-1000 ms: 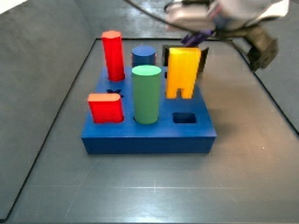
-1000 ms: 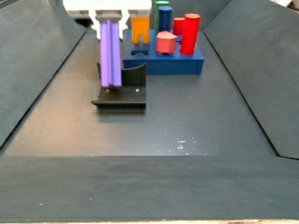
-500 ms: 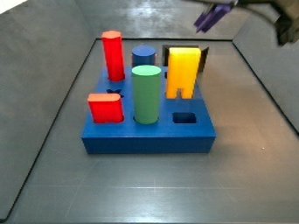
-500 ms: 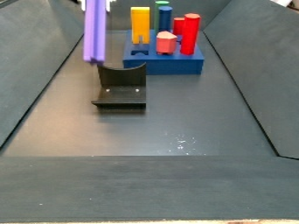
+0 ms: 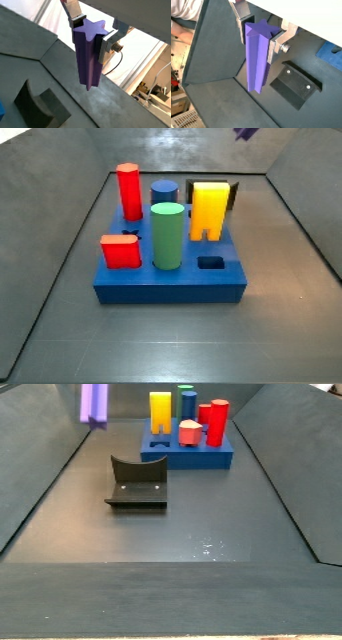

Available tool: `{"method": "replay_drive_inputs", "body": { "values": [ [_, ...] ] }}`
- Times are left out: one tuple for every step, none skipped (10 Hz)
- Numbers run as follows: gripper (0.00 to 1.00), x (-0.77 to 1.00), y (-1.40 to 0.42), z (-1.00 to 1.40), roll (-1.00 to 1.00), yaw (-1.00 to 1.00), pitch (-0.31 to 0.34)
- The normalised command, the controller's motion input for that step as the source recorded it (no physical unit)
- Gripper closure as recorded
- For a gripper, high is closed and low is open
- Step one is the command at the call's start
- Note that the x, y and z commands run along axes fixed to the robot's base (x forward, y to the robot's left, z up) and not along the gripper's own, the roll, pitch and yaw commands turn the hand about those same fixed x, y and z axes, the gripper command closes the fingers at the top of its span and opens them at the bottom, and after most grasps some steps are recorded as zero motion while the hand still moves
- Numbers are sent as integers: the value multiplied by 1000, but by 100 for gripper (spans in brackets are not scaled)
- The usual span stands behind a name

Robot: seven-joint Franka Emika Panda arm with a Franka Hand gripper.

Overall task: Pick up the star object. Move up. Place the star object on the fixture. Regrasp the star object. Move to above the board. Insert the star object.
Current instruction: Move to above the board.

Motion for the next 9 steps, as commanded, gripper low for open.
{"method": "replay_drive_inputs", "body": {
  "values": [
    [100,60,-33,359,13,148,152],
    [100,46,-26,219,0,156,129],
    [100,-1000,-763,363,-1000,-72,16],
    [100,-1000,-750,373,-1000,-72,-5],
    [100,-1000,-684,357,-1000,-70,-36],
    [100,-1000,-654,330,-1000,-69,-54],
    [100,-1000,-654,330,-1000,-74,-59],
    [100,-1000,-631,333,-1000,-81,-57],
    [100,-1000,-601,323,-1000,-85,-58]
  ]
}}
